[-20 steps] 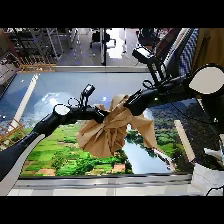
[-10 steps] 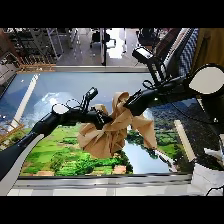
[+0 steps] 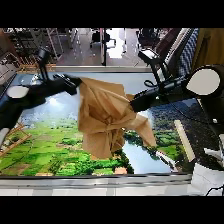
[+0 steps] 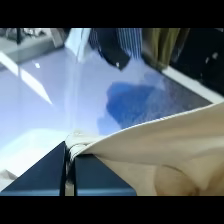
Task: Fold the clothes and pants, and hang the long-sleeved shirts on hangers.
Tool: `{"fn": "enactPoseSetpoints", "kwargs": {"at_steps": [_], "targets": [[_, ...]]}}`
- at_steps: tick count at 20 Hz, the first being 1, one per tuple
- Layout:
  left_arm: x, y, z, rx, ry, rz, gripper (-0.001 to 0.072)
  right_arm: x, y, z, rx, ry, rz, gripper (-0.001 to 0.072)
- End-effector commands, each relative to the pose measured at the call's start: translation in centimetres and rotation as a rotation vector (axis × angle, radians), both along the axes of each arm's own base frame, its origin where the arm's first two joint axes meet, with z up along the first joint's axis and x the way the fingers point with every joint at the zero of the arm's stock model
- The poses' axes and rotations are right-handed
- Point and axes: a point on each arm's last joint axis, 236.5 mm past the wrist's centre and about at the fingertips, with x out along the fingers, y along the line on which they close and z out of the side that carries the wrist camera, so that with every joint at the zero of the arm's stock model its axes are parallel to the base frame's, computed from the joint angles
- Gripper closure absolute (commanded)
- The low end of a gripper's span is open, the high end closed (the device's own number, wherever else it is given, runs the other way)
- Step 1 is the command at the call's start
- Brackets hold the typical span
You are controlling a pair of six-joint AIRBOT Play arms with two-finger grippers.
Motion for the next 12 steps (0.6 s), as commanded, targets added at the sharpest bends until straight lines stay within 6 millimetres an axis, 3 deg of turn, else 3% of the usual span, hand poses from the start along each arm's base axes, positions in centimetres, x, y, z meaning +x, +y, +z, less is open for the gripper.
{"fn": "enactPoseSetpoints", "kwargs": {"at_steps": [1, 5, 6, 8, 9, 10, 11, 12], "targets": [[-1.5, 1.3, 4.9, -0.038, -0.071, 0.032, 0.0692, 3.5, -0.2, 2.3, 0.086, -0.116, -0.142, 0.0681], [-2.6, -1.9, 3.7, -0.04, -0.026, -0.05, 0.0691, 4.9, 2.0, 3.9, 0.141, -0.209, -0.125, 0.0682], [-2.6, -2.1, 3.1, -0.024, -0.013, -0.053, 0.0652, 5.2, 2.7, 3.7, 0.146, -0.217, -0.117, 0.0682], [-2.7, -1.1, 0.1, 0.05, 0.099, -0.031, 0.0288, 5.8, 4.5, 3.4, 0.163, -0.233, -0.096, 0.0682], [-3.0, 0.3, -2.7, 0.108, 0.216, -0.001, 0.0204, 6.2, 5.5, 3.4, 0.181, -0.245, -0.089, 0.0682], [-3.8, 3.2, -6.6, 0.195, 0.384, 0.06, 0.0205, 6.5, 6.5, 3.3, 0.196, -0.257, -0.082, 0.0682], [-5.1, 7.1, -10.4, 0.289, 0.565, 0.15, 0.021, 6.9, 7.5, 3.0, 0.213, -0.259, -0.084, 0.0682], [-7.4, 12.3, -13.8, 0.393, 0.756, 0.276, 0.0211, 7.3, 8.2, 2.5, 0.217, -0.26, -0.079, 0.0682]]}}
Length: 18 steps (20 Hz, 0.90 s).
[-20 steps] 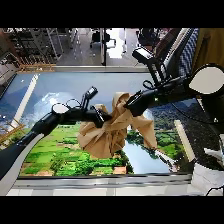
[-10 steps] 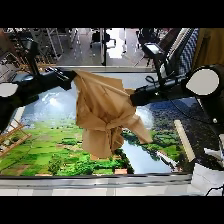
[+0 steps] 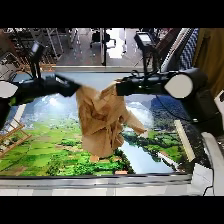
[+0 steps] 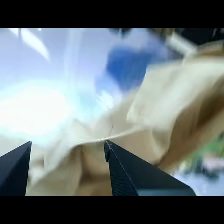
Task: Fold the clothes and pants, and hang the long-sleeved shirts on hangers.
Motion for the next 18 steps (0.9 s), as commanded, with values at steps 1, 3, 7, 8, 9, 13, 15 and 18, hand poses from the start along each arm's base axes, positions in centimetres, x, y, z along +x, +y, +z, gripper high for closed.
{"fn": "enactPoseSetpoints", "kwargs": {"at_steps": [1, 3, 7, 8, 9, 13, 15, 18], "targets": [[-6.2, 15.2, -11.0, 0.366, 0.574, 0.375, 0.0211, 1.6, 3.0, -0.9, 0.041, -0.032, 0.011, 0.0682], [-11.0, 24.0, -12.2, 0.429, 0.732, 0.596, 0.0211, 2.4, 3.8, -3.2, 0.018, 0.004, 0.012, 0.0682], [-19.5, 36.4, -10.7, 0.282, 0.746, 1.026, 0.0157, 3.5, 4.5, -7.1, -0.021, 0.071, 0.015, 0.0681], [-21.2, 39.4, -9.7, 0.239, 0.7, 1.16, 0.0149, 3.6, 4.6, -7.7, -0.025, 0.082, 0.016, 0.0681], [-22.9, 42.4, -8.6, 0.202, 0.646, 1.295, 0.015, 3.6, 4.9, -8.1, -0.035, 0.082, 0.028, 0.0681], [-29.5, 52.9, -7.3, 0.063, 0.497, 1.725, 0.0153, 2.6, 6.4, -8.2, -0.074, 0.052, 0.096, 0.0681], [-31.6, 55.6, -10.4, 0.018, 0.564, 1.787, 0.0154, 2.1, 7.0, -8.2, -0.087, 0.039, 0.121, 0.0681], [-31.6, 58.0, -15.9, -0.019, 0.663, 1.776, 0.0154, 1.9, 7.3, -8.2, -0.087, 0.038, 0.127, 0.0681]]}}
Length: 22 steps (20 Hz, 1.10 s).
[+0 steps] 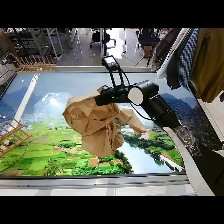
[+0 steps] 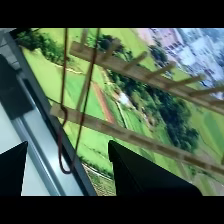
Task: Fold the clothes and pants, and hang the long-sleeved shirts on hangers.
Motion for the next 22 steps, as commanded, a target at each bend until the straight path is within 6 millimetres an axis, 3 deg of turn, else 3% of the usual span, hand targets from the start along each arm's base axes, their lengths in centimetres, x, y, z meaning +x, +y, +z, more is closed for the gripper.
{"fn": "enactPoseSetpoints", "kwargs": {"at_steps": [1, 6, 7, 9, 12, 14, 16, 18, 19, 20, 22], "targets": [[-1.0, 4.0, -5.4, -0.042, 0.004, 0.077, 0.0154, -0.3, 0.4, -0.1, -0.01, -0.008, 0.017, 0.068], [4.3, 5.9, -12.2, -0.054, 0.0, -0.035, 0.0155, -0.6, 0.8, -0.1, -0.005, -0.002, 0.021, 0.068], [5.3, 6.0, -12.9, -0.053, -0.012, -0.043, 0.0193, -0.8, 1.1, -0.1, -0.002, 0.001, 0.027, 0.068], [6.7, 6.3, -13.4, -0.028, -0.022, -0.061, 0.0481, -1.7, 2.1, -0.1, -0.002, 0.001, 0.05, 0.068], [7.5, 6.9, -11.7, 0.028, -0.044, -0.068, 0.0628, -3.0, 3.7, -0.1, -0.006, -0.002, 0.088, 0.068], [7.6, 7.1, -9.4, 0.079, -0.066, -0.068, 0.0694, -3.4, 4.2, -0.1, -0.006, -0.002, 0.099, 0.068], [7.8, 7.3, -5.4, 0.153, -0.099, -0.072, 0.0691, -3.6, 4.3, -0.1, -0.007, -0.001, 0.103, 0.068], [9.0, 7.1, 0.9, 0.266, -0.174, -0.084, 0.0691, -3.6, 4.3, -0.2, -0.008, 0.0, 0.103, 0.068], [10.2, 6.2, 5.0, 0.321, -0.261, -0.089, 0.0691, -3.6, 4.2, -0.1, -0.009, -0.002, 0.103, 0.068], [11.9, 4.7, 8.9, 0.335, -0.382, -0.094, 0.0691, -3.4, 4.2, -0.1, -0.013, -0.008, 0.1, 0.068], [17.5, -1.7, 16.2, 0.244, -0.723, -0.216, 0.0691, -2.7, 3.3, -0.2, -0.053, -0.039, 0.084, 0.068]]}}
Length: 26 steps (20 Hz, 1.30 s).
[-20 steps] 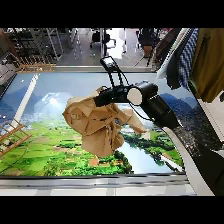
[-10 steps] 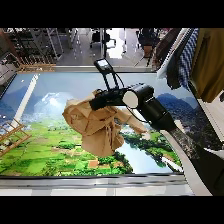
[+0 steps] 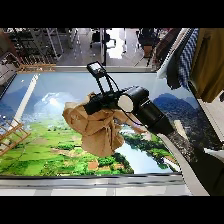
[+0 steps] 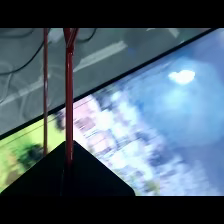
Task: Fold the clothes and pants, and hang the long-sleeved shirts on hangers.
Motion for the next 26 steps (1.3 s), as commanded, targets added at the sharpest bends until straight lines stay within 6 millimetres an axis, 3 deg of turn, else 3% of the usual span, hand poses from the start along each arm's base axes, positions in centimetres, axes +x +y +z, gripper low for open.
{"fn": "enactPoseSetpoints", "kwargs": {"at_steps": [1, 2, 3, 4, 5, 6, 8, 10, 13, 15, 17, 19, 22, 26], "targets": [[8.6, -11.4, 13.3, 0.0, -0.458, -0.378, 0.0691, 1.3, -1.6, -0.2, -0.073, -0.06, -0.029, 0.068], [11.2, -17.4, 16.2, 0.052, -0.544, -0.631, 0.0691, 2.1, -2.5, -0.1, -0.099, -0.082, -0.049, 0.0681], [12.5, -24.7, 18.0, 0.126, -0.603, -0.939, 0.0691, 2.8, -3.5, 0.0, -0.101, -0.084, -0.082, 0.0681], [12.5, -30.9, 18.1, 0.146, -0.628, -1.188, 0.0691, 3.8, -4.9, 0.2, -0.093, -0.078, -0.139, 0.0681], [12.0, -36.1, 16.8, 0.106, -0.61, -1.39, 0.0691, 4.9, -6.5, 0.4, -0.078, -0.067, -0.206, 0.0681], [11.5, -39.6, 14.9, 0.068, -0.557, -1.535, 0.0691, 6.2, -8.2, 0.7, -0.055, -0.057, -0.279, 0.0681], [10.6, -44.7, 11.2, -0.024, -0.448, -1.745, 0.0691, 8.6, -11.5, 1.2, 0.0, -0.052, -0.404, 0.0681], [9.5, -48.4, 9.4, -0.111, -0.414, -1.895, 0.0692, 10.7, -14.3, 1.9, 0.05, -0.067, -0.493, 0.0681], [7.5, -52.4, 8.3, -0.208, -0.395, -2.064, 0.0693, 12.5, -17.4, 2.6, 0.076, -0.093, -0.558, 0.0681], [6.0, -54.6, 7.4, -0.276, -0.37, -2.171, 0.0693, 12.7, -18.1, 2.7, 0.075, -0.095, -0.571, 0.0681], [5.8, -56.1, 5.8, -0.313, -0.315, -2.22, 0.0692, 12.7, -17.9, 2.7, 0.073, -0.098, -0.565, 0.0681], [7.4, -57.0, 4.2, -0.322, -0.271, -2.186, 0.0693, 12.5, -17.7, 2.7, 0.068, -0.098, -0.557, 0.068], [11.8, -58.0, 2.6, -0.329, -0.278, -2.049, 0.0692, 12.1, -17.4, 2.7, 0.064, -0.091, -0.548, 0.068], [12.6, -61.2, -0.6, -0.439, -0.246, -2.085, 0.0694, 11.4, -15.9, 2.8, 0.068, -0.09, -0.52, 0.068]]}}
